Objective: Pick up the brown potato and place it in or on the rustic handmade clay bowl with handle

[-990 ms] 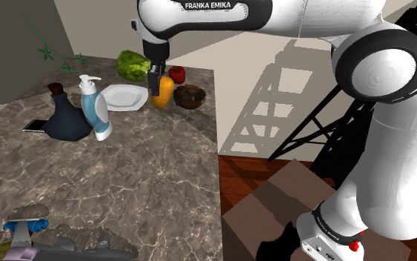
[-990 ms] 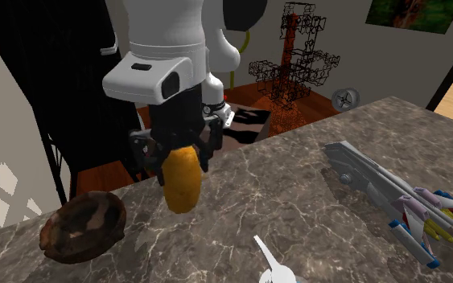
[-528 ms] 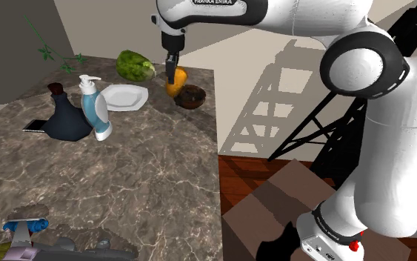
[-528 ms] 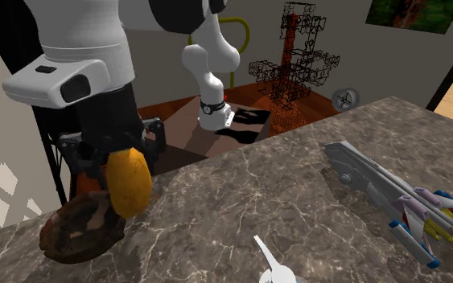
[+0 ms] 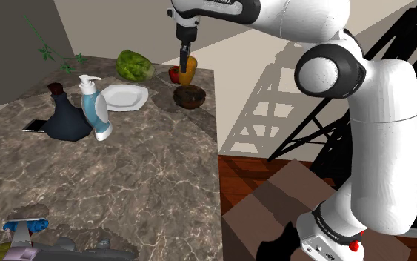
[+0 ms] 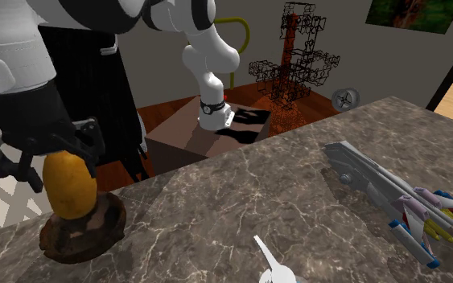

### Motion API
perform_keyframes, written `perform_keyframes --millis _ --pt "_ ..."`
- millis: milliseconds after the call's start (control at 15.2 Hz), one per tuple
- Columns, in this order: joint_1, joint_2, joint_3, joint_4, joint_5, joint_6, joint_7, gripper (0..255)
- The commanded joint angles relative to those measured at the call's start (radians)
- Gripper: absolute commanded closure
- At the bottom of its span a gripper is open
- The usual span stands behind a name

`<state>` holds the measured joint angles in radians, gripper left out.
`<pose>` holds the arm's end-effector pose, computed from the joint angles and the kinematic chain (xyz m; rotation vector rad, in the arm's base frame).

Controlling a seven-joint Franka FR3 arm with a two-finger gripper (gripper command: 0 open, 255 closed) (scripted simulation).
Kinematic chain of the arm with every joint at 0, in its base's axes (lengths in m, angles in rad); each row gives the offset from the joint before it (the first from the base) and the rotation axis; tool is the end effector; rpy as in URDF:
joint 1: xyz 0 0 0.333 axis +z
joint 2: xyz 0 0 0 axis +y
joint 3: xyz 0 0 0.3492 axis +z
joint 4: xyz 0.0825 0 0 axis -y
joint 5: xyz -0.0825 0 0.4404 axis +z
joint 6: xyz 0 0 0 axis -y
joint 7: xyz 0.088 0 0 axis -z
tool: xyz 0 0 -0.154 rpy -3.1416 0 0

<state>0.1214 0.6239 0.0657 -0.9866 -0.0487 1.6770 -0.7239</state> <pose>0.8020 0.1285 0.4860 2.8015 1.3548 0.0969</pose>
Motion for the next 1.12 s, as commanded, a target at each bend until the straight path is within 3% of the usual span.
perform_keyframes --millis 0,792,1056 --pt "-0.009 0.001 -0.001 -0.023 0.002 0.025 -0.011 255" --pt "-0.015 -0.018 -0.002 -0.217 0.001 0.199 -0.008 255" --pt "-0.015 -0.018 -0.002 -0.223 0.001 0.205 -0.007 255"
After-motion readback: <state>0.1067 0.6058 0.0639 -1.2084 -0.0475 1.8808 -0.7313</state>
